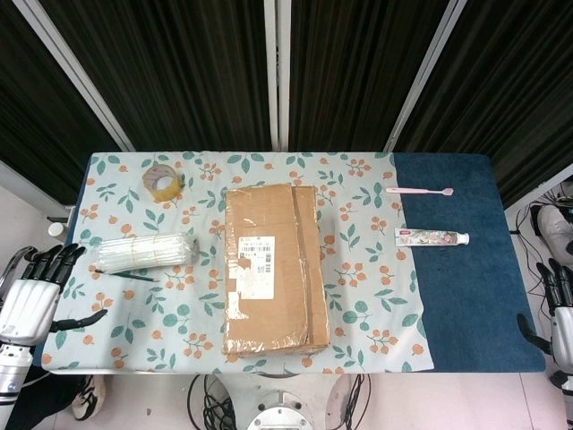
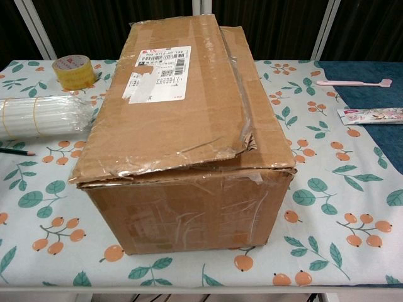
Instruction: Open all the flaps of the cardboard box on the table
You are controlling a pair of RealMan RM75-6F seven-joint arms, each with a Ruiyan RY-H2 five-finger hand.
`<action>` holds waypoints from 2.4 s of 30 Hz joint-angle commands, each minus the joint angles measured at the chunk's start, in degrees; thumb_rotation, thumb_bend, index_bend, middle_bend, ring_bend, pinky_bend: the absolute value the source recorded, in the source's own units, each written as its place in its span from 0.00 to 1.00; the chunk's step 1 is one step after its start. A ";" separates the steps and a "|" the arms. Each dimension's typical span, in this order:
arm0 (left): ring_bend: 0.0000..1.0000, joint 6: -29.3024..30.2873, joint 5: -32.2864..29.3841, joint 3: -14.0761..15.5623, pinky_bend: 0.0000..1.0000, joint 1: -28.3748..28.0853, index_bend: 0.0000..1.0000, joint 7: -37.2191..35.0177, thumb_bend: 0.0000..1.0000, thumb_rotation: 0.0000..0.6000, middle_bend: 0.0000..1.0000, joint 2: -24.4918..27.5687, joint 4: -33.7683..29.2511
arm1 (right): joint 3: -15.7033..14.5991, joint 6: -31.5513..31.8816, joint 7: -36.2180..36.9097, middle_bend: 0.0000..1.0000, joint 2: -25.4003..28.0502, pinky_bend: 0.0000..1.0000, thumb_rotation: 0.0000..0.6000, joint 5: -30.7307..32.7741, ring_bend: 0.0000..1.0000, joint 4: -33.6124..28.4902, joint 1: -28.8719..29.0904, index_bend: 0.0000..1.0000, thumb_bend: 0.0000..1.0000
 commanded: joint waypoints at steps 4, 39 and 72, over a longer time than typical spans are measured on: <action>0.07 -0.39 0.12 0.04 0.15 -0.27 0.08 0.03 0.04 0.34 0.09 0.05 -0.10 | 0.11 0.18 -0.11 0.00 0.12 0.00 1.00 -0.13 0.00 -0.19 0.01 0.00 0.22; 0.07 1.38 -1.08 1.01 0.15 2.14 0.08 0.21 0.04 0.34 0.09 2.95 -1.75 | 7.33 -20.32 -32.25 0.00 8.85 0.00 1.00 -12.16 0.00 -26.11 21.90 0.00 0.22; 0.07 2.71 -2.16 0.51 0.15 4.03 0.08 -3.95 0.05 0.36 0.09 3.45 0.40 | 8.24 -37.81 -46.50 0.00 -12.48 0.00 1.00 5.91 0.00 -19.62 46.10 0.00 0.23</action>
